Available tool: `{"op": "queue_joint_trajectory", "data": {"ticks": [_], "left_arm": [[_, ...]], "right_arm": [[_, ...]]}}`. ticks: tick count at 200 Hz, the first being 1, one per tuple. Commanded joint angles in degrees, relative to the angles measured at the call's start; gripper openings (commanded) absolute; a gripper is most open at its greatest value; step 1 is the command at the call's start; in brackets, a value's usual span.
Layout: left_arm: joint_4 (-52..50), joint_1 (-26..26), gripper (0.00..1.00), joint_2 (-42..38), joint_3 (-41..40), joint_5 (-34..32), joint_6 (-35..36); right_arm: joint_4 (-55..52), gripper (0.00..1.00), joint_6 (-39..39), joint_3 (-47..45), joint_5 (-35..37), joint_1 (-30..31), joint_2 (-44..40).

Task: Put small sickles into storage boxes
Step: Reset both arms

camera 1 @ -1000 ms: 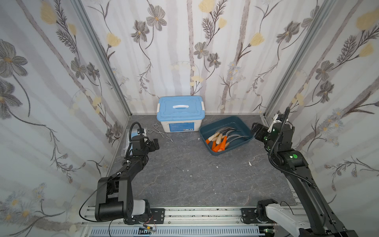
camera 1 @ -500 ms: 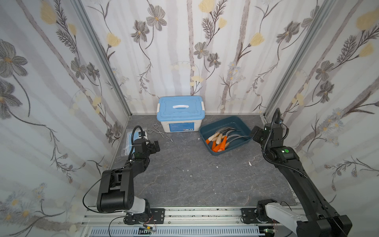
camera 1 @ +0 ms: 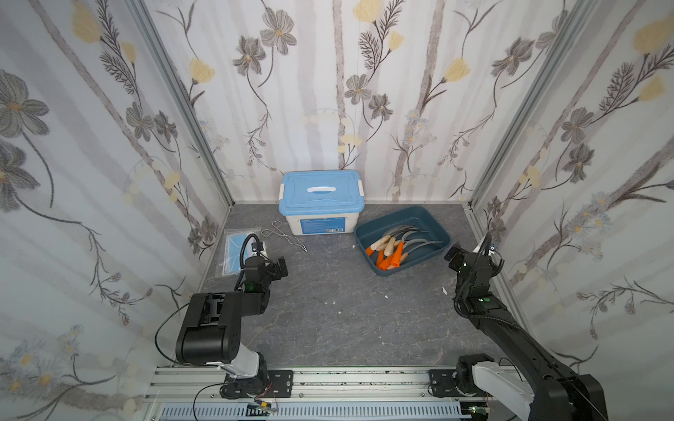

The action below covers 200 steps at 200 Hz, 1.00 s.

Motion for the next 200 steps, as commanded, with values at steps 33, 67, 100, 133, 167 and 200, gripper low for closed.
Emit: {"op": "queue_joint_trajectory", "data": {"ticks": [33, 67, 100, 133, 167, 200], "left_arm": [[7.9, -0.89, 1.0, 1.02, -0.66, -0.78, 2.3], [8.94, -1.05, 1.0, 1.16, -1.19, -0.55, 2.8], [9.31, -1.15, 1.0, 1.16, -1.4, 0.34, 3.18], [9.6, -1.33, 1.0, 1.05, -1.58, 0.27, 3.43], [9.76, -1.33, 1.0, 1.14, -1.58, 0.28, 3.49], [9.64, -1.32, 1.0, 1.12, -1.58, 0.33, 3.48]], "right_arm": [[29.37, 1.0, -11.01, -8.74, -2.32, -1.0, 3.29], [35.38, 1.0, -14.51, -10.13, -8.0, -1.37, 8.77], [39.02, 1.0, -15.41, -10.49, -10.18, -1.46, 13.46], [38.76, 1.0, -14.21, -8.89, -10.49, -2.47, 16.65], [36.63, 1.0, -13.61, -7.67, -12.2, -3.48, 17.01], [47.14, 1.0, -12.27, -15.15, -10.03, -3.57, 14.16]]}}
